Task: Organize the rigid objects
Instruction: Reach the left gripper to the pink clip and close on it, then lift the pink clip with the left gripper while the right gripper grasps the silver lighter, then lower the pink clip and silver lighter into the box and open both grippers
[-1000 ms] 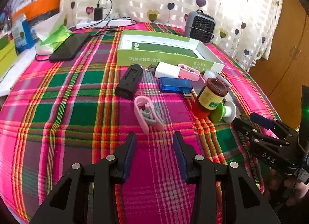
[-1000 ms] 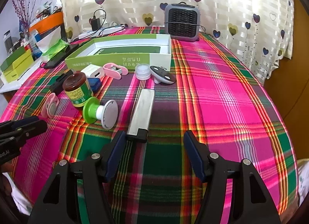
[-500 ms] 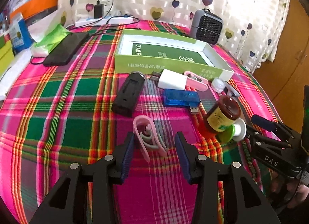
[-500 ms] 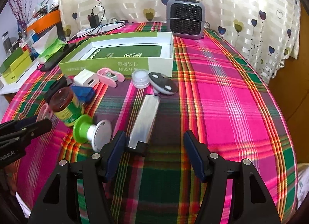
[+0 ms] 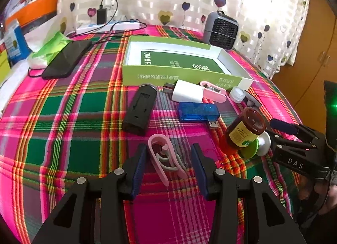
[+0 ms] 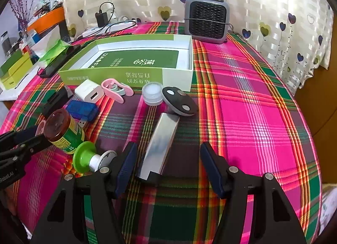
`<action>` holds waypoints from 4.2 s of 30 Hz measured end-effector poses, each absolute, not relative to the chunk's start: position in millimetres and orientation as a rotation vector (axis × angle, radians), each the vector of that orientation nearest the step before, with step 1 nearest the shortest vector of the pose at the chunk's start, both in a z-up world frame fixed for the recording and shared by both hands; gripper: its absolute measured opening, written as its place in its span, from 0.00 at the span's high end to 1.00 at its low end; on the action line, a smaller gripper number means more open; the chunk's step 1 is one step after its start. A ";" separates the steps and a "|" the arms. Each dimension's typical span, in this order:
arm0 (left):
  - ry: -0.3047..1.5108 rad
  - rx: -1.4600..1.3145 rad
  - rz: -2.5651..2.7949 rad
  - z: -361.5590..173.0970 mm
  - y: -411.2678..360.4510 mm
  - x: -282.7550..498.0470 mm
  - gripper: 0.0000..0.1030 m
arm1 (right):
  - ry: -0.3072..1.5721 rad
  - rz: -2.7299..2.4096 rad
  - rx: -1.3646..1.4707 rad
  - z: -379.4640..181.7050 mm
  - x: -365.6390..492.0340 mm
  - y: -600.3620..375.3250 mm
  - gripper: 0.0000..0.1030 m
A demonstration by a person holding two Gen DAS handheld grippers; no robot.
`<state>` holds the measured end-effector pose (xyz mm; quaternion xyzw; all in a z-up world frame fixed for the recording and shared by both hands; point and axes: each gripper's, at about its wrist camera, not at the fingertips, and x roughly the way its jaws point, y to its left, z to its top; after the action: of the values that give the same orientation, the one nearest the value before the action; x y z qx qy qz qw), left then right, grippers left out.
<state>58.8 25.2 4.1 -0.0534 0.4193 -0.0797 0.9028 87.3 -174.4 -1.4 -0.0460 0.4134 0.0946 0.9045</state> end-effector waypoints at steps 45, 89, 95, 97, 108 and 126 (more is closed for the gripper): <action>0.835 -0.084 -0.166 20.7 32.5 53.7 0.78 | 0.795 0.248 -0.076 13.8 76.0 -171.6 0.77; 0.887 -0.042 -0.200 38.1 31.6 233.5 0.78 | 0.835 0.277 -0.107 43.6 222.9 -152.9 0.77; 0.906 -0.040 -0.185 26.5 33.2 249.9 0.78 | 0.863 0.282 -0.103 33.1 238.6 -151.1 0.77; 0.911 -0.033 -0.183 24.3 32.8 253.7 0.78 | 0.870 0.286 -0.105 30.7 242.5 -149.8 0.77; 0.919 0.005 -0.167 15.5 31.5 264.1 0.78 | 0.896 0.288 -0.115 19.0 256.1 -143.8 0.77; 0.914 0.024 -0.133 15.4 27.5 264.1 0.78 | 0.888 0.283 -0.120 18.8 256.3 -141.2 0.77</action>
<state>264.1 27.5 15.4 0.0118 0.4408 -0.0643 0.8952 256.3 -141.2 18.8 -0.0576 0.4278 0.1365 0.8916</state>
